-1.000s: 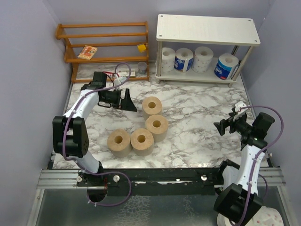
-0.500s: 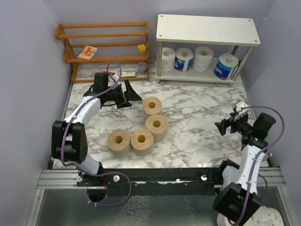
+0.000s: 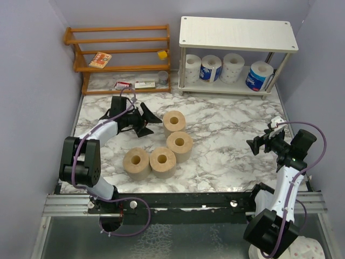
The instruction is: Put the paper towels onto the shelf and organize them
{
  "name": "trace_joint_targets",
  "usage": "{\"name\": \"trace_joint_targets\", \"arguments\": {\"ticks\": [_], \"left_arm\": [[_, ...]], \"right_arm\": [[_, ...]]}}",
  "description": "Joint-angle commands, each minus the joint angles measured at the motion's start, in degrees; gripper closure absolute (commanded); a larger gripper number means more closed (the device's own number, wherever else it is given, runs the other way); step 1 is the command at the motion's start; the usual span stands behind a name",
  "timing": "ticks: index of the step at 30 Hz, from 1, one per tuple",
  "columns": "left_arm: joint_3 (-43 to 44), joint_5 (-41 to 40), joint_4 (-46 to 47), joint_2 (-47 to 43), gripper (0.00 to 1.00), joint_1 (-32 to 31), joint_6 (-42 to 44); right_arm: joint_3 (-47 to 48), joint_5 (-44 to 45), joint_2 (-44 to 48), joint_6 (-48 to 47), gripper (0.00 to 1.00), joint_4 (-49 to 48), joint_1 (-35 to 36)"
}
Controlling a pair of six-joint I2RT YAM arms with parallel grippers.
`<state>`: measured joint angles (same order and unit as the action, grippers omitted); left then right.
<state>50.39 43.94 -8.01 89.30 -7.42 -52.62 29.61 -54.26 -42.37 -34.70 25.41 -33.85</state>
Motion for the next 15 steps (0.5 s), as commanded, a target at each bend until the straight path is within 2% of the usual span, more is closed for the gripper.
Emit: {"name": "trace_joint_targets", "arguments": {"ticks": [1, 5, 12, 15], "left_arm": [[4.58, -0.83, 1.15, 1.70, 0.17, -2.41, -1.40], [9.05, -2.10, -2.72, 5.39, 0.21, -5.30, 2.26], [10.87, -6.57, -3.15, 7.82, 0.22, -7.61, 1.14], [11.93, -7.22, -3.22, 10.73, 0.34, -8.17, 1.06]], "right_arm": [[-0.42, 0.56, 0.36, 0.51, 0.00, -1.42, -0.67], [-0.36, 0.56, 0.44, 0.43, 0.00, -1.39, -0.81], [-0.34, 0.56, 0.27, 0.42, 0.00, -1.38, -1.05], [-0.34, 0.49, 0.21, 0.42, 0.00, -1.39, -1.13]]}}
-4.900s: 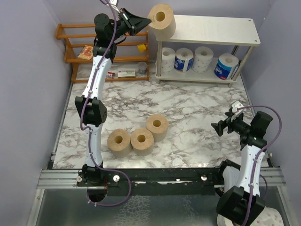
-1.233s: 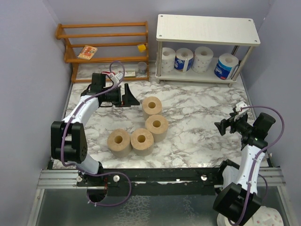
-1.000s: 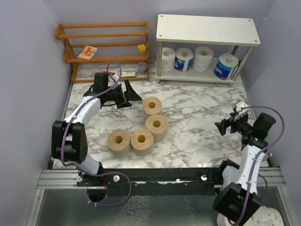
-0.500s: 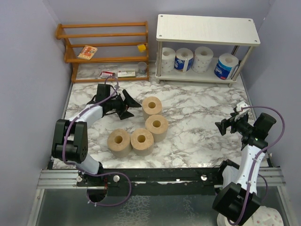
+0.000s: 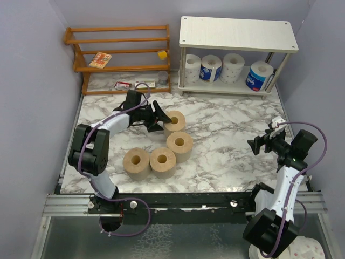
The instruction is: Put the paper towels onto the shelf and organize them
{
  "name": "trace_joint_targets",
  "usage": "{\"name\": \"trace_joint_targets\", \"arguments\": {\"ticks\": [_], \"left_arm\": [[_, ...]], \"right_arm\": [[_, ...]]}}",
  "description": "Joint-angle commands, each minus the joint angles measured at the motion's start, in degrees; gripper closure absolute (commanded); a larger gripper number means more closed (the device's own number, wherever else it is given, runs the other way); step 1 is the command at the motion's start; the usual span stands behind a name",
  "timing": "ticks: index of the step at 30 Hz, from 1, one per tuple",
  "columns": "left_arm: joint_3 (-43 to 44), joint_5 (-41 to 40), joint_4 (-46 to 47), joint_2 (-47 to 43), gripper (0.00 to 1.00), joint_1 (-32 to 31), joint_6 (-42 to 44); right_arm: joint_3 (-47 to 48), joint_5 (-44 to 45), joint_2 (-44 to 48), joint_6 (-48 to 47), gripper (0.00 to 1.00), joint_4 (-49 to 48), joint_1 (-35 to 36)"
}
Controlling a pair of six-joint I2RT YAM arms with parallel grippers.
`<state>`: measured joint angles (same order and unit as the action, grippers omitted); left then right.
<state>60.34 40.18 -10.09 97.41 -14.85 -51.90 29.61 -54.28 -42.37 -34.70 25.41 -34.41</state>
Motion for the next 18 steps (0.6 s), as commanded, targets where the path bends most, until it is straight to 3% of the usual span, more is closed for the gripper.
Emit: {"name": "trace_joint_targets", "arguments": {"ticks": [1, 4, 6, 7, 9, 18], "left_arm": [[2.40, -3.24, -1.14, 3.36, 0.37, -0.85, 0.02], [3.99, -2.54, -1.08, 5.03, 0.43, -1.56, 0.12], [4.77, -2.38, -1.08, 5.68, 0.55, -2.13, 0.50], [5.13, -2.43, -1.08, 5.94, 0.64, -2.32, 0.61], [7.77, -2.57, -2.70, 6.98, 1.00, -2.72, 1.30], [13.70, -1.22, -6.54, 6.82, 1.00, -2.90, 3.90]], "right_arm": [[-0.35, 0.50, 0.26, 0.42, 0.00, -1.40, -0.56], [-0.34, 0.49, 0.37, 0.42, 0.00, -1.41, -0.57], [-0.33, 0.43, 0.39, 0.42, 0.00, -1.34, -0.53], [-0.38, 0.41, 0.41, 0.42, 0.00, -1.35, -0.49], [-0.43, 0.40, 0.53, 0.42, 0.00, -1.34, -0.55], [-0.43, 0.38, 0.62, 0.31, 0.00, -1.24, -0.55]]}}
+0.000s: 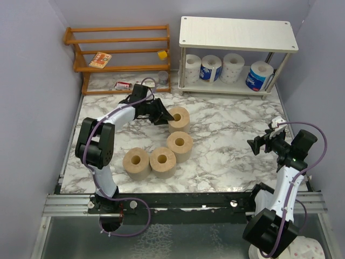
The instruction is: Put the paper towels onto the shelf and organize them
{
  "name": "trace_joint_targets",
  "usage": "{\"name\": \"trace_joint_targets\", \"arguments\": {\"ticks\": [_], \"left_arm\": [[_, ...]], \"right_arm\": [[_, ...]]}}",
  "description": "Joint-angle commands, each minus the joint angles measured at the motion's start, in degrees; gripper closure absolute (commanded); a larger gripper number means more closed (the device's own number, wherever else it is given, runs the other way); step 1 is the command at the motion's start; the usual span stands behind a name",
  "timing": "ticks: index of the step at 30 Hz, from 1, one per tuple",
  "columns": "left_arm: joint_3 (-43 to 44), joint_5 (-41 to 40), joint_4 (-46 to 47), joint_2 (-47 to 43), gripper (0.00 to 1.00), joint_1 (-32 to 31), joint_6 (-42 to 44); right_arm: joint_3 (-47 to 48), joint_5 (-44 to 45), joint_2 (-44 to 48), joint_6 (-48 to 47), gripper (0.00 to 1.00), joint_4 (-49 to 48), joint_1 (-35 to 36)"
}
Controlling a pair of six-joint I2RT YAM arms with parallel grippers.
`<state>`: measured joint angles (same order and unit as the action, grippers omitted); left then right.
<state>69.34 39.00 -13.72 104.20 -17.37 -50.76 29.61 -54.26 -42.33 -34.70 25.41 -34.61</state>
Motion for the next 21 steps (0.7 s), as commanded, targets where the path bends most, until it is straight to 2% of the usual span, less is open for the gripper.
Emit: {"name": "trace_joint_targets", "arguments": {"ticks": [1, 6, 12, 21], "left_arm": [[6.15, -0.17, -3.99, -0.23, 1.00, -0.31, 3.70], [10.47, -2.72, -4.96, -2.99, 1.00, -0.30, 3.12], [12.32, -1.34, -2.32, -3.55, 1.00, -0.37, 0.58], [28.45, -2.85, -8.76, -0.42, 1.00, -0.39, -3.57]], "right_arm": [[-0.43, 0.30, 0.58, 0.33, 0.00, -1.28, -0.31], [-0.45, 0.38, 0.75, 0.34, 0.00, -1.25, -0.37], [-0.44, 0.56, 0.86, 0.42, 0.00, -1.25, -0.36], [-0.43, 0.38, 1.28, 0.33, 0.00, -1.12, -0.36]]}}
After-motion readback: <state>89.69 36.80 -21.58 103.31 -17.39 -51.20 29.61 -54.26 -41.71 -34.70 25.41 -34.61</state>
